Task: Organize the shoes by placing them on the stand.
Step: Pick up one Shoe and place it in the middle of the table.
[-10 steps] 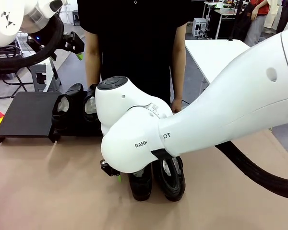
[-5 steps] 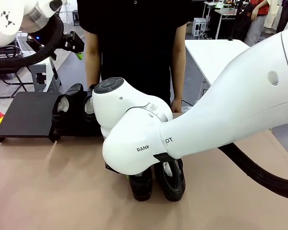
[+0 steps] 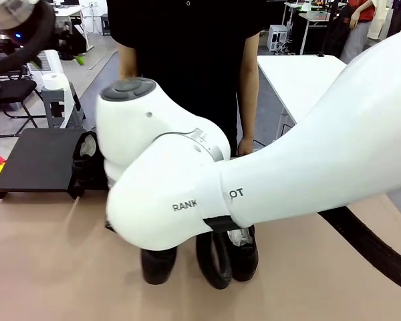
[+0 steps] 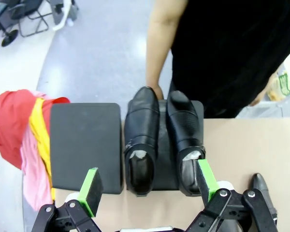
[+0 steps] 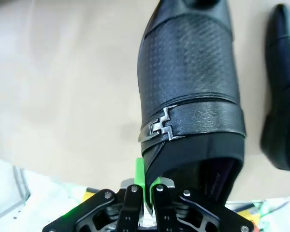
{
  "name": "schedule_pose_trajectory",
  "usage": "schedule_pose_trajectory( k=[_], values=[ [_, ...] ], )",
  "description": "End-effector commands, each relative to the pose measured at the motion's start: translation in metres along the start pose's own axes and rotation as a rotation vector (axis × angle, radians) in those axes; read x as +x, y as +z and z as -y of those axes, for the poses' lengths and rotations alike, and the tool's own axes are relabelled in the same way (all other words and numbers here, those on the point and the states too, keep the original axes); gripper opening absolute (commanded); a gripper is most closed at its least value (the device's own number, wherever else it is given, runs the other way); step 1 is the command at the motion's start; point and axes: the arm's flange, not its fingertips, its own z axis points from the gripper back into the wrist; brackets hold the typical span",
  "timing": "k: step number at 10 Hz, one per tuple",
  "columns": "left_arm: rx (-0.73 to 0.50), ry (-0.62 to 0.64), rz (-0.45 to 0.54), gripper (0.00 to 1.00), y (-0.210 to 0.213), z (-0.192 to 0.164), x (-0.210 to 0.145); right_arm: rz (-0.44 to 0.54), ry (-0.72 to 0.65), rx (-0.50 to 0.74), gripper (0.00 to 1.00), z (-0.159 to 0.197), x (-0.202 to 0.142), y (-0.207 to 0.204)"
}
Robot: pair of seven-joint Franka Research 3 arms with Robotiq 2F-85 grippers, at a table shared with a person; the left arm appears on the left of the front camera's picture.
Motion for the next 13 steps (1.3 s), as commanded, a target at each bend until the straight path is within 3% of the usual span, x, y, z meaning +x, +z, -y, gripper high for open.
schedule_pose_trajectory(
  k=[1,3,7,8,12,13],
  values=[
    [0.051,0.040,0.039,1.00,0.007,0.000,-0.017,0.002,-0.005,0.050,0.00,-0.035,-0.001,-0.011],
    [0.046,0.060,0.051,1.00,0.010,-0.006,-0.023,-0.047,0.021,0.046,0.00,-0.076,-0.006,-0.038],
    [0.024,0.032,0.021,1.00,0.012,-0.007,-0.009,0.061,-0.061,0.095,0.00,-0.110,-0.011,-0.070],
    [0.024,0.032,0.021,1.00,0.012,-0.007,-0.009,0.044,-0.063,0.089,0.12,-0.109,-0.011,-0.071],
    [0.024,0.032,0.021,1.00,0.012,-0.007,-0.009,-0.012,-0.093,0.134,0.87,-0.088,-0.001,-0.058],
    [0.024,0.032,0.021,1.00,0.012,-0.007,-0.009,-0.036,-0.100,0.163,1.00,-0.080,0.000,-0.049]
  ],
)
